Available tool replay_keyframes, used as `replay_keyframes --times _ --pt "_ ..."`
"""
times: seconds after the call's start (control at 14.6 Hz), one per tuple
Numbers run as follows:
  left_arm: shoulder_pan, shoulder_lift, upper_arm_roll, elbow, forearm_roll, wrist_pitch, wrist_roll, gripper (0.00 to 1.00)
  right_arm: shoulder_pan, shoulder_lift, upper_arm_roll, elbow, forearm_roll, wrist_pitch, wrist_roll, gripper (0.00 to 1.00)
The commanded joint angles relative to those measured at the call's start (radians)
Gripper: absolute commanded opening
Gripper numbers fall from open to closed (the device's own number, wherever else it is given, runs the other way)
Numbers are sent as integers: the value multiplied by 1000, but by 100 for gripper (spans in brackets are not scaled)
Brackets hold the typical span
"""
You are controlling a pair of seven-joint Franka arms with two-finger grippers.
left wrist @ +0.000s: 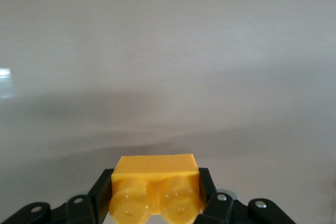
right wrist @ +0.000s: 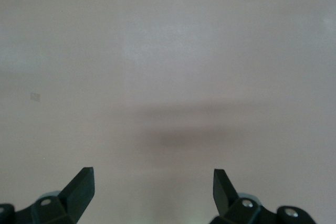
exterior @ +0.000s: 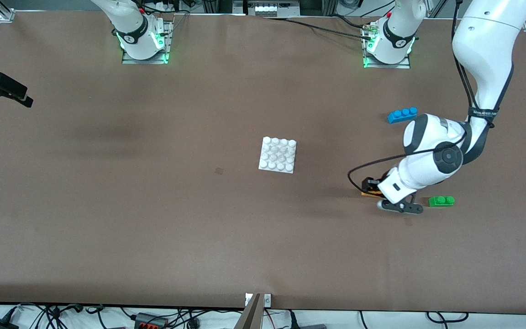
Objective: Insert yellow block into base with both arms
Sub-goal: 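Carry the yellow brick over the white plate with the left gripper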
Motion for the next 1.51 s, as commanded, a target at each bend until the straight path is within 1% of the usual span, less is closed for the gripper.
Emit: replay_keyframes --times 0.0,0.07,0.27,0.48,0.82,0.89,1.1,1.17,1.44 --pt "-17 -3 -86 10 11 -39 -172 47 37 -17 -24 -9 7 7 -10 100" --pt "-55 0 -94 10 18 -39 -235 47 39 -13 -24 -9 7 7 -7 100" --pt "-161 9 -94 13 20 -33 -274 47 33 -6 -24 -7 12 7 -17 100" --pt "-263 22 -92 25 23 -28 -384 47 40 -6 -21 -3 9 9 -13 100" --pt "-396 52 -78 25 25 -16 -438 47 40 2 -20 11 10 10 -18 100" --pt "-402 57 -74 25 26 4 -445 48 45 6 -16 16 10 9 -17 100" --pt "-402 101 -75 28 136 50 -457 47 47 8 -16 22 10 7 -20 100" --pt "-403 112 -75 34 153 61 -474 47 47 8 -16 22 10 7 -20 100" --pt "-411 129 -75 41 175 70 -481 47 47 8 -15 22 10 7 -20 100"
